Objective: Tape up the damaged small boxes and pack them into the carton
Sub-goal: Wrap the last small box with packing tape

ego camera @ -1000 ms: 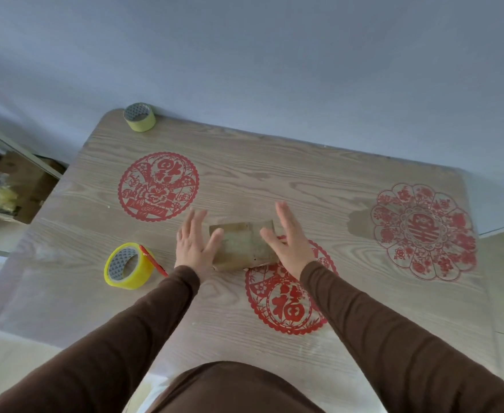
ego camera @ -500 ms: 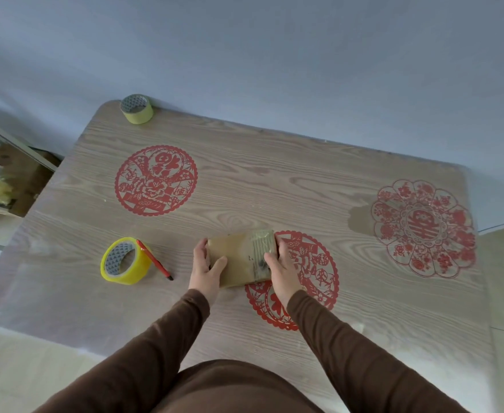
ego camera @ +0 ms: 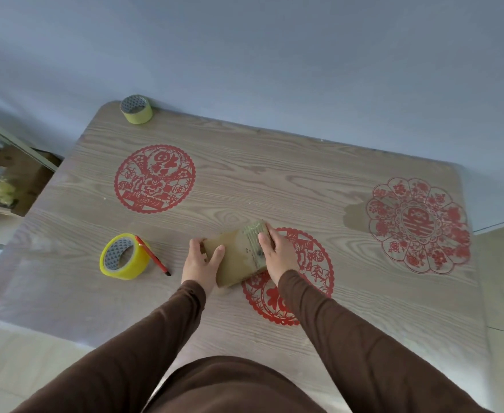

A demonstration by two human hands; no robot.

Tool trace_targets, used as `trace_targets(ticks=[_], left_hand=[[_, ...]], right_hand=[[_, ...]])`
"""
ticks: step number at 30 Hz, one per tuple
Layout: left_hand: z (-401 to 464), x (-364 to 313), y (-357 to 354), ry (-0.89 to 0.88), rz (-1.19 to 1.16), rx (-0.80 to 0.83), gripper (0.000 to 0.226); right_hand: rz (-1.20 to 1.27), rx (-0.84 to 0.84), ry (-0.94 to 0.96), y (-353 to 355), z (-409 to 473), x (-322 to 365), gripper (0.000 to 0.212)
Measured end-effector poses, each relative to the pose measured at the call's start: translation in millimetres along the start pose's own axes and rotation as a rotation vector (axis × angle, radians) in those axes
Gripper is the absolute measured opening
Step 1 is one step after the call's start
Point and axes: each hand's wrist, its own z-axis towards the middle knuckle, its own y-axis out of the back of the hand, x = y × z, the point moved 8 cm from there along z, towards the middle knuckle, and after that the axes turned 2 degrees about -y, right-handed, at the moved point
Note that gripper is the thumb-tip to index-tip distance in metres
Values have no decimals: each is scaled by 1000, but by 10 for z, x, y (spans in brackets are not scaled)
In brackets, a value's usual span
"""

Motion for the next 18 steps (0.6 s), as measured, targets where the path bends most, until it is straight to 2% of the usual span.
trace_targets(ticks=[2, 4, 8, 10, 12, 15, 18], left_hand=[[-127, 62, 39, 4, 112, 22, 46], [-343, 131, -35, 20, 154, 59, 47], [-738, 201, -268, 12, 111, 124, 61], [-809, 168, -296, -44, 50, 131, 75], [-815, 113, -349, -115, 24, 181, 79], [-869, 65, -487, -174, 24, 267, 73], [-863, 172, -580, -100, -70, 278, 72]], right_hand=[[-86, -80, -56, 201, 101, -25, 64], [19, -120, -101, 302, 89, -30, 67], [269, -139, -102, 337, -205, -133, 67], [337, -144, -122, 292, -444, -278, 70], [392, -142, -164, 225, -675, -438, 74], [441, -99, -181, 141, -942, -560, 65], [483, 58, -191, -22, -1124, -492, 55]])
